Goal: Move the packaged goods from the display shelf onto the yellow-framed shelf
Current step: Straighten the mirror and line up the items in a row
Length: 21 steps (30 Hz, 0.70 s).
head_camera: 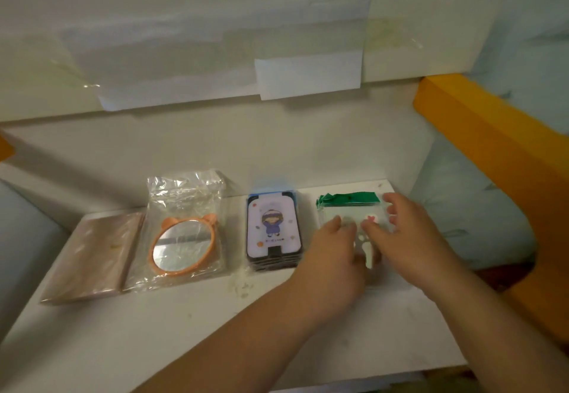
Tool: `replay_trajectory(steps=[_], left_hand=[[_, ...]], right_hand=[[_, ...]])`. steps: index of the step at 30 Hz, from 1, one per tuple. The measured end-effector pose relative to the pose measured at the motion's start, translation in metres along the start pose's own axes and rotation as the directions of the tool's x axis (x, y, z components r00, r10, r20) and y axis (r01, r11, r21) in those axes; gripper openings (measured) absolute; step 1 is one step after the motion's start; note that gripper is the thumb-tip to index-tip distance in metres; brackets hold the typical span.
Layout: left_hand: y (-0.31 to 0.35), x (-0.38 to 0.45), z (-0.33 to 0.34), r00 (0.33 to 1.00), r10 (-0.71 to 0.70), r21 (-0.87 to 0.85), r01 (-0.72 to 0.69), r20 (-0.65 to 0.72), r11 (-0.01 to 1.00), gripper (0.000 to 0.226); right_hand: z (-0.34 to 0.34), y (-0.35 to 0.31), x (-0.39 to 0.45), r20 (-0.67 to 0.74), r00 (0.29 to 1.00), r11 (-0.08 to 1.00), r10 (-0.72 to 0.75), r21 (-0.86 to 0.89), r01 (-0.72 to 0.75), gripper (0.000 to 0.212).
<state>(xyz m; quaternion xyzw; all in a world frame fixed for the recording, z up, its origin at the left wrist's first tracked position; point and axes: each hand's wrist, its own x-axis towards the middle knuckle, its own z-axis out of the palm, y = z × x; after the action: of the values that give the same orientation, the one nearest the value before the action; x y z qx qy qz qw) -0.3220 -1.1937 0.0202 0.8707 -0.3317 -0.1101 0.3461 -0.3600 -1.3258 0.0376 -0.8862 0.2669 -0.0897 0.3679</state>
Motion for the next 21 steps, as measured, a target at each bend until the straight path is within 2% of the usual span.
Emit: replay_trajectory(steps=[2,4,6,10,12,14,17,18,21], left_hand=[[0.002,0.002,0.019,0.999,-0.017,0.112,0.012,0.043,0.994,0.056],[0.002,0.003,0.026,0.986,-0.147,0.181,0.131,0.075,0.975,0.067],[0.005,0.002,0.028,0.959,-0.258,0.071,0.251,0.116,0.965,0.065],[0.016,0.002,0.017,0.933,-0.333,-0.230,0.356,0.136,0.906,0.049],[0.021,0.003,0.010,0.905,-0.392,-0.347,0.426,0.167,0.836,0.055],[0.022,0.008,0.007,0.867,-0.467,-0.424,0.495,0.176,0.759,0.064],[0.024,0.009,0.004,0.835,-0.500,-0.546,0.536,0.231,0.643,0.041],[0.022,0.009,0.005,0.833,-0.502,-0.572,0.535,0.232,0.622,0.041],[0.012,0.011,0.009,0.814,-0.534,-0.630,0.541,0.227,0.557,0.069]], right_hand=[[0.000,0.015,-0.010,0.030,0.996,0.995,0.084,-0.063,-0.082,0.065],[0.004,0.026,-0.016,0.122,0.983,0.991,0.137,-0.017,-0.136,0.063],[0.009,0.032,-0.019,0.158,0.979,0.990,0.130,0.026,-0.136,0.055],[0.013,0.035,-0.014,0.122,0.989,0.996,0.085,0.019,-0.088,0.048],[0.010,0.033,-0.014,0.144,0.984,0.993,0.102,0.046,-0.110,0.042],[0.005,0.034,-0.016,0.164,0.977,0.976,0.136,0.148,-0.161,0.033],[-0.001,0.038,-0.024,0.175,0.968,0.913,0.181,0.335,-0.232,0.012],[-0.002,0.040,-0.027,0.168,0.969,0.893,0.183,0.384,-0.236,0.015],[-0.004,0.048,-0.030,0.162,0.961,0.851,0.222,0.448,-0.272,0.030]])
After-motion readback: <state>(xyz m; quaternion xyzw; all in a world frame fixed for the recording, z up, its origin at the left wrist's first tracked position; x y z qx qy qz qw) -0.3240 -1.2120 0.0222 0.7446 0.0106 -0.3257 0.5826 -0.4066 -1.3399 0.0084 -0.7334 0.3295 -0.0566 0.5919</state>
